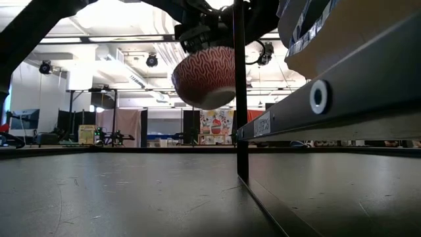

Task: Place and stack bowls onto a shelf
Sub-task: Stack the blue orange bowl on top of the yellow bowl on the shelf

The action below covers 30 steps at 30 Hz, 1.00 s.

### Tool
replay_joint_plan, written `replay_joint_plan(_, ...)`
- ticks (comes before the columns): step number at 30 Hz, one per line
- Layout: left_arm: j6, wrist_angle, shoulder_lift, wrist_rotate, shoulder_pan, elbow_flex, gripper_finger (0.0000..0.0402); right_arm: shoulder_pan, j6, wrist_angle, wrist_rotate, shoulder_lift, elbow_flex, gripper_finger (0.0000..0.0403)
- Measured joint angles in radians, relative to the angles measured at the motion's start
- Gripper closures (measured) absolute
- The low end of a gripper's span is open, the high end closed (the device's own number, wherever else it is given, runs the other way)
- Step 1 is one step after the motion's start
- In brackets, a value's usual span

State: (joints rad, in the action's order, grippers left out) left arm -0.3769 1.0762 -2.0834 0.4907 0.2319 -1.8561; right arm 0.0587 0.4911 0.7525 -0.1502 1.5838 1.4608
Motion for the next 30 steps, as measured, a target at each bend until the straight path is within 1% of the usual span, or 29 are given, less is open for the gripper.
replay_joint_plan(5, -0.001, -0.001, 0.000, -0.001, -0.001, 0.005, 0.0393, 0.000, 0.002, 0.000, -0.003, 0.025, 0.001, 0.0271)
replay_joint_plan(10, -0.007, -0.002, 0.000, 0.005, -0.002, 0.009, 0.0393, 0.000, 0.005, 0.000, -0.008, 0.021, 0.001, 0.0271)
replay_joint_plan(19, -0.008, -0.012, 0.008, 0.040, -0.005, 0.025, 0.0393, 0.016, -0.028, 0.002, -0.033, -0.060, -0.003, 0.0271)
replay_joint_plan(23, -0.007, -0.004, 0.010, 0.033, -0.005, 0.024, 0.0393, 0.027, -0.080, 0.008, -0.032, -0.092, -0.003, 0.0271)
replay_joint_plan(30, 0.008, 0.016, 0.010, 0.023, -0.004, 0.023, 0.0393, 0.030, -0.138, 0.075, -0.010, -0.110, -0.003, 0.0271)
